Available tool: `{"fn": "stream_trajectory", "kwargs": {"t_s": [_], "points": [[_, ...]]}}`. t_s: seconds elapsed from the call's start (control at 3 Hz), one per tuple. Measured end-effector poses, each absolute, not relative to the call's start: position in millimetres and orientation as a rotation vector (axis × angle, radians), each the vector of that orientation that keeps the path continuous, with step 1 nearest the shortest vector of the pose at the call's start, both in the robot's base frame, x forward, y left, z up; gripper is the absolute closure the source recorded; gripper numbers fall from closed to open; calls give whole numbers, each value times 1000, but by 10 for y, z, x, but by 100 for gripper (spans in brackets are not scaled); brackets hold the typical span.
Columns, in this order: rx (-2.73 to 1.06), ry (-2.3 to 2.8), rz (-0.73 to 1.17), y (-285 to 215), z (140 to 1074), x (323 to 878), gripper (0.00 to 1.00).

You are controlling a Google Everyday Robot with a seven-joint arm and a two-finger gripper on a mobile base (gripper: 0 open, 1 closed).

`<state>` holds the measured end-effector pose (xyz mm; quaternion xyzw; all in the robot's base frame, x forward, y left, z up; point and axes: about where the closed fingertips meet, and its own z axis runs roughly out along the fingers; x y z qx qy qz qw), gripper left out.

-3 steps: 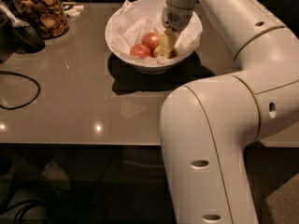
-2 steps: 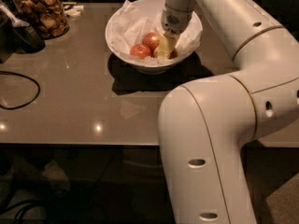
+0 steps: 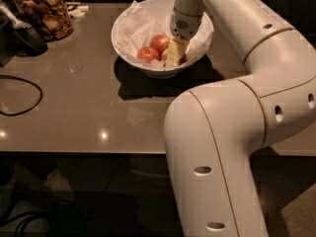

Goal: Pick apple from white bowl

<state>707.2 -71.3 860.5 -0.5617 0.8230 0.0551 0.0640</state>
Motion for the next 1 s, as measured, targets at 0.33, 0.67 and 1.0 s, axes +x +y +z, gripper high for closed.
{"fn": "stream_trajectory", "kwargs": {"t_s": [0.33,0.67,1.0], "points": [[-1696,2485,166,-713,8605,7072,28],[-1696,2485,166,-713,8605,7072,51],[-1696,2485,166,-712,8605,7072,76]]}}
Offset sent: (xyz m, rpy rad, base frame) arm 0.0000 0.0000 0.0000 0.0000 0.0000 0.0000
